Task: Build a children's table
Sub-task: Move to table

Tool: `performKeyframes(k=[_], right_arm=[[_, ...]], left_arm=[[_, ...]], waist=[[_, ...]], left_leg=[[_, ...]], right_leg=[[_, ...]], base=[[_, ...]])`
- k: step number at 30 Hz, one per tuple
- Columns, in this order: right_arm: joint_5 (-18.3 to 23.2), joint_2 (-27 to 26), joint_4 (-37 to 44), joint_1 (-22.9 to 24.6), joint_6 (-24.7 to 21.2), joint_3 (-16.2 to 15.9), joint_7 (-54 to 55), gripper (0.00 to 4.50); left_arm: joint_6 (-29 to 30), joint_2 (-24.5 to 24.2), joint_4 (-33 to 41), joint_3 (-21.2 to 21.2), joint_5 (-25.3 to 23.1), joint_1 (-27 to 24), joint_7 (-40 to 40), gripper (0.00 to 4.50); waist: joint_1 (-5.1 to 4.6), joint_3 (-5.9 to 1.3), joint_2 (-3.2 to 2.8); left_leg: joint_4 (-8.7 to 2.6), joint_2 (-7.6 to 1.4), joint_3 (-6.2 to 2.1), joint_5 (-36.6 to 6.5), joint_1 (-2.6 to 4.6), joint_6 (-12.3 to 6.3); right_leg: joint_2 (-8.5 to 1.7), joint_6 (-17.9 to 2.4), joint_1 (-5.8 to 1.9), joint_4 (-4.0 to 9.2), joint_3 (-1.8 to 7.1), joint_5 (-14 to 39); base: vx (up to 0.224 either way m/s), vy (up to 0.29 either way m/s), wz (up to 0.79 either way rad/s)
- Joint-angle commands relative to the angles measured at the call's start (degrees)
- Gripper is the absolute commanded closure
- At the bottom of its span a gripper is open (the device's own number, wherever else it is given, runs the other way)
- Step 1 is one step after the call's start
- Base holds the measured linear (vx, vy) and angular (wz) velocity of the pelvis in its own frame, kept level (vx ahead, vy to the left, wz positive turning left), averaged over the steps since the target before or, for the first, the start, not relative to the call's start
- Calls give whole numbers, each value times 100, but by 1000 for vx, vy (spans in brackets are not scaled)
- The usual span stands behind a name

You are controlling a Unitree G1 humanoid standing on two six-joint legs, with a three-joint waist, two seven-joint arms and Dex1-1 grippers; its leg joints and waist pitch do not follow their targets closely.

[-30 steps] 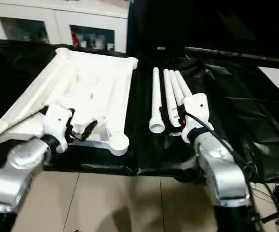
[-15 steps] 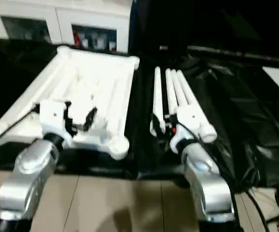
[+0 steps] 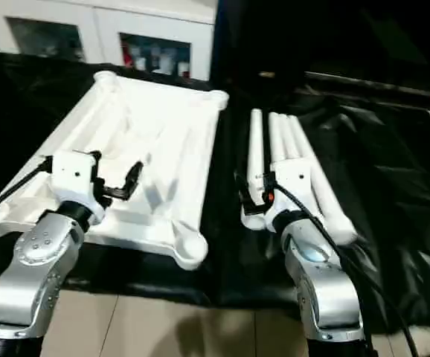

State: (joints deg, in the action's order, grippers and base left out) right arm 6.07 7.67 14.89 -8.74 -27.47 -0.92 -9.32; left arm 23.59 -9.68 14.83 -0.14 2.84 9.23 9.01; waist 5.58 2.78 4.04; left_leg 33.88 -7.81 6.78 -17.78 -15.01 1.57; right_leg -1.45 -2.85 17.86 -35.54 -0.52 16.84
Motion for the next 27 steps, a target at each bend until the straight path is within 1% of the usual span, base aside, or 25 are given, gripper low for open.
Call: performKeyframes(k=[1,2,4,5,6,7,8,9,10,12,13,14,15,16,17,18,19,20,21,22,23,24,25,26,27], right_arm=[[-105,131,83,-1,-46,-113,-65,5],[-147,160,84,6,-22,-159,-81,5],[-178,166,118,51,37,-227,-107,5],[-45,65,137,59,-85,-126,-61,5],[-22,42,145,58,-120,-76,-22,5],[-50,73,142,57,-124,-61,-11,5],[-73,98,139,59,-106,-75,-24,5],[-80,105,138,60,-102,-79,-27,5],[-92,117,133,64,-71,-73,-28,5],[-78,145,153,79,-15,-53,-31,5],[25,85,181,98,-66,7,-21,5],[75,52,195,110,-92,39,-19,5],[78,74,232,130,-117,30,-52,5],[20,94,267,153,-132,5,-78,5],[-83,129,306,176,-122,-41,-75,5],[-90,131,308,177,-119,-44,-71,5],[-54,78,354,215,-130,6,4,5],[-1,45,395,232,-166,53,39,5],[19,38,438,246,-203,72,56,5],[21,38,452,250,-213,75,60,5],[60,31,556,282,-286,129,77,5],[64,29,563,285,-291,135,79,5],[77,19,622,310,-332,176,108,5],[77,19,622,310,-332,176,108,5],[67,25,651,336,-326,186,119,5]], left_arm=[[68,-2,127,-49,23,-26,-9,0],[68,-7,128,-50,24,-27,-2,0],[76,-23,134,-56,32,-31,33,0],[78,-33,139,-60,37,-34,54,0],[83,-43,142,-63,42,-36,76,0],[81,-62,143,-71,44,-34,106,0],[82,-67,144,-72,42,-32,115,0],[82,-68,144,-73,41,-32,117,0],[89,-71,146,-70,45,-30,128,0],[107,-76,154,-75,61,-29,165,0],[113,-80,155,-80,64,-28,175,0],[117,-85,156,-85,70,-27,175,0],[118,-93,155,-88,78,-26,177,0],[119,-107,153,-93,88,-26,189,0],[122,-124,150,-93,106,-25,219,0],[122,-125,149,-93,108,-24,222,0],[104,-160,136,-118,108,-25,291,0],[86,-182,128,-134,103,-28,336,0],[68,-201,121,-146,109,-33,382,0],[63,-204,118,-148,109,-34,397,0],[25,-270,105,-178,132,-46,515,0],[23,-276,104,-181,135,-47,523,0],[32,-328,101,-198,175,-55,588,0],[32,-328,101,-198,175,-55,588,0],[37,-370,96,-228,195,-73,655,0]], waist=[[14,-339,49],[129,-316,5],[202,-294,-150],[72,-291,-249],[-105,-358,-472],[-227,-329,-471],[-247,-349,-378],[-247,-349,-378],[-220,-295,-278],[-173,-170,-30],[111,-67,119],[191,-180,181],[191,-180,181],[316,-85,161],[531,-29,-18],[491,27,-23],[419,-96,-411],[215,-14,-504],[85,-307,-354],[82,-348,-400],[45,-234,-441],[-9,-262,-371],[-152,-310,-144],[-139,-327,-16],[-53,-256,77]], left_leg=[[10,228,-166,1999,-234,-2268],[178,423,-140,1669,-696,-2486],[483,73,-339,1105,-1100,-2021],[145,-115,-417,1287,-842,-1744],[-97,-459,-626,1318,83,-1411],[-180,-936,-1196,1251,629,-2583],[-160,-967,-1123,1482,606,-2688],[-160,-967,-1123,1482,606,-2688],[-350,-691,-737,1142,305,-2474],[-324,-173,-272,298,58,-1945],[273,304,-34,-463,-141,-1251],[697,265,-150,-288,-327,-771],[697,265,-150,-288,-327,-771],[753,349,-87,-422,-334,142],[787,284,-119,-331,-241,471],[718,266,-168,-380,-263,547],[-197,-12,-259,-308,192,669],[-530,-525,-549,-810,406,481],[-587,-830,-937,-687,649,-215],[-492,-900,-947,-165,631,-826],[-543,-687,-671,251,349,-1108],[-501,-558,-610,354,392,-1404],[-230,-13,-308,673,406,-1742],[-170,176,-139,441,253,-1606],[36,393,-52,119,-125,-1425]], right_leg=[[-163,-843,-539,157,128,-1698],[-372,-670,-895,313,213,-1798],[-1022,-577,-1159,632,280,-1642],[-705,-455,-991,578,-212,-1281],[-210,-343,-335,102,-442,-541],[-220,280,630,-775,-398,860],[-288,412,810,-855,-332,653],[-288,412,810,-855,-332,653],[-291,479,820,-794,-304,-89],[-469,130,469,61,17,-526],[-884,202,40,784,661,2313],[-1186,-446,-333,830,995,3580],[-1186,-446,-333,830,995,3580],[-673,-1734,-501,716,1476,2450],[-457,-1897,-353,781,1704,1693],[-266,-1751,-311,807,1752,1614],[454,-367,117,507,1265,1378],[405,9,701,-188,728,1465],[72,72,794,-684,304,968],[-190,243,1049,-862,-36,275],[-205,311,1055,-852,-258,-256],[-230,282,1059,-726,-295,-450],[-433,-148,822,-54,-141,-972],[-527,-282,514,82,24,-851],[-734,-601,47,372,365,54]], base=[[90,-11,18],[65,11,33],[44,35,62],[24,31,82],[64,-42,49],[64,-42,49],[99,-75,10],[63,-22,8],[63,-22,8],[51,-73,4],[49,-101,7],[66,-98,17],[92,-71,-5],[92,-71,-5],[86,-44,-23],[74,1,-32],[74,1,-32],[20,54,-43],[50,33,-16],[50,33,-16],[113,9,12],[115,10,8],[115,10,8],[158,-43,4],[135,-62,8]])
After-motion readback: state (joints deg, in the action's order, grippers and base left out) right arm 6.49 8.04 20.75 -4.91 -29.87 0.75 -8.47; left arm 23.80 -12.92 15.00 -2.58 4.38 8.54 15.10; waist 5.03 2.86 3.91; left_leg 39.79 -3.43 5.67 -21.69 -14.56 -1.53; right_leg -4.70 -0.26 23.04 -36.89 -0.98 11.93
